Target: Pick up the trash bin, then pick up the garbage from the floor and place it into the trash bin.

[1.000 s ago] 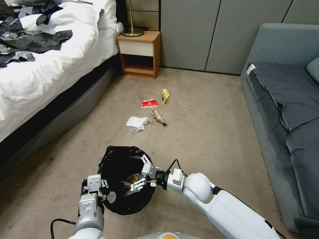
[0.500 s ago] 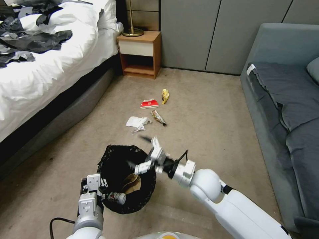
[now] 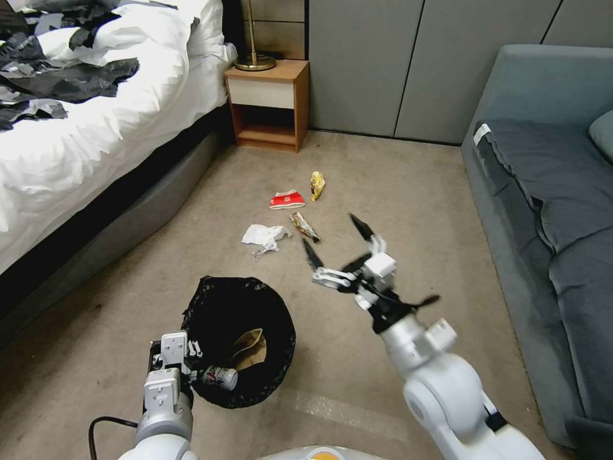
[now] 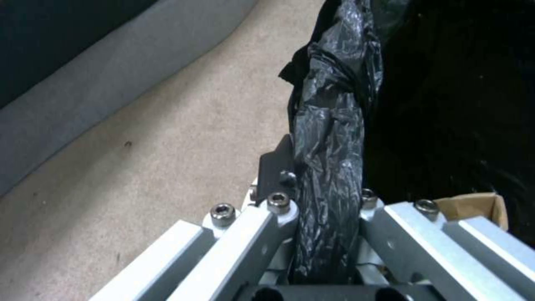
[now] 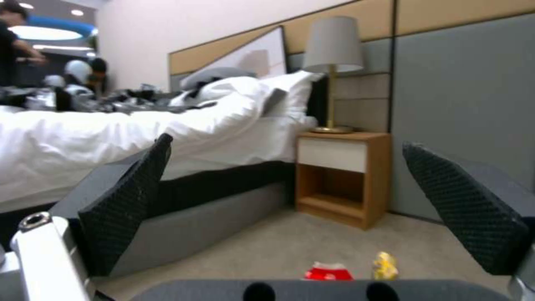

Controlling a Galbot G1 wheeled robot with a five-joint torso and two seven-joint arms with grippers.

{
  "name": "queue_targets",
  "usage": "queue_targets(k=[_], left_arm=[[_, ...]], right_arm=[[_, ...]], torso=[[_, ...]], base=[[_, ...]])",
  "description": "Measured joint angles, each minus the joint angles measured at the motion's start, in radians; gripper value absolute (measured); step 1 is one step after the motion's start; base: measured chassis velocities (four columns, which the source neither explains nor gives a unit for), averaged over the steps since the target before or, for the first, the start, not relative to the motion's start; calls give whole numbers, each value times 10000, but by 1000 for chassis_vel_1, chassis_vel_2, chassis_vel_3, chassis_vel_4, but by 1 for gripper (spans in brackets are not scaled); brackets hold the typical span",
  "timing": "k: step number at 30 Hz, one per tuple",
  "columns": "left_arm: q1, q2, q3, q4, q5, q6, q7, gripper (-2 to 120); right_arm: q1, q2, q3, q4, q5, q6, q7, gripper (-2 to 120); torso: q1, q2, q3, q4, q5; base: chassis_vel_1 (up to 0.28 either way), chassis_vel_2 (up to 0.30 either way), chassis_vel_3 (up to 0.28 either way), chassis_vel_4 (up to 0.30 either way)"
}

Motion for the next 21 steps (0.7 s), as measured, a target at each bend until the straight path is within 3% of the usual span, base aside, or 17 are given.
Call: queue_targets(k=[7, 21], left_arm=[[-54, 61, -21, -46, -70, 46, 3, 2], [-87, 55, -88, -67, -122, 58, 9, 2]], right_arm=[[-669, 267, 399, -332, -314, 466, 122, 100], [-651, -35, 1096, -688, -141, 437, -180, 100]], torso=[[-1, 0, 1, 0, 0], [0, 0, 1, 0, 0]], base=[[0, 0, 0, 0], [0, 0, 0, 0]])
